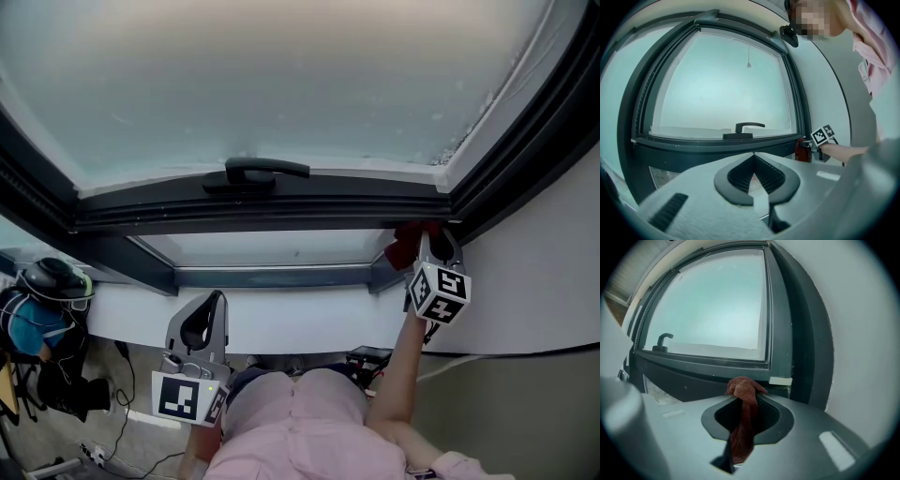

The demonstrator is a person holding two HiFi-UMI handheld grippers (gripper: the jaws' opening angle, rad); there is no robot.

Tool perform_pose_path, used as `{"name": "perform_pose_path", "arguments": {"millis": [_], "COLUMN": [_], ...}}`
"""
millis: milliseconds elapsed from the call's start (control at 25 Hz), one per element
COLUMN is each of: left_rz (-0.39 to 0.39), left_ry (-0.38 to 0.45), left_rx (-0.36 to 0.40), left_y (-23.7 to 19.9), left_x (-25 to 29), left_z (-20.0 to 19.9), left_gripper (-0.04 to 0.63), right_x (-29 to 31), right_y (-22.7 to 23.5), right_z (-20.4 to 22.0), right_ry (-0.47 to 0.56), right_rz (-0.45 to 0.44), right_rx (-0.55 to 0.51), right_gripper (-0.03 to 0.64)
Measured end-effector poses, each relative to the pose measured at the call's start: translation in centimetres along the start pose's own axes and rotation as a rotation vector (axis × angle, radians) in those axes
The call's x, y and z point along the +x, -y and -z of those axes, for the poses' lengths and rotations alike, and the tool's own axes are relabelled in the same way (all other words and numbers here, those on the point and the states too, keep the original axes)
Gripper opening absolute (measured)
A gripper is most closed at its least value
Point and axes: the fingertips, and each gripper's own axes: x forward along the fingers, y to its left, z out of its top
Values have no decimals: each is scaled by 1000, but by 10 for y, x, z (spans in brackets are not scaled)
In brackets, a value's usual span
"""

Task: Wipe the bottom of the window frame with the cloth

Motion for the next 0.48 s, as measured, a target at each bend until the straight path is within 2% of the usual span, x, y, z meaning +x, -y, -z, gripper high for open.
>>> {"name": "perform_pose_path", "arguments": {"millis": [480], "left_rz": [-15], "left_ry": [17], "left_rx": [-1], "left_y": [-3], "left_x": [1], "left_z": [-3], "left_gripper": [-2], "right_x": [1], "right_y": [13], "right_z": [0], "right_ry": [1], "right_rz": [23], "right_rx": [7], "right_gripper": [60]}}
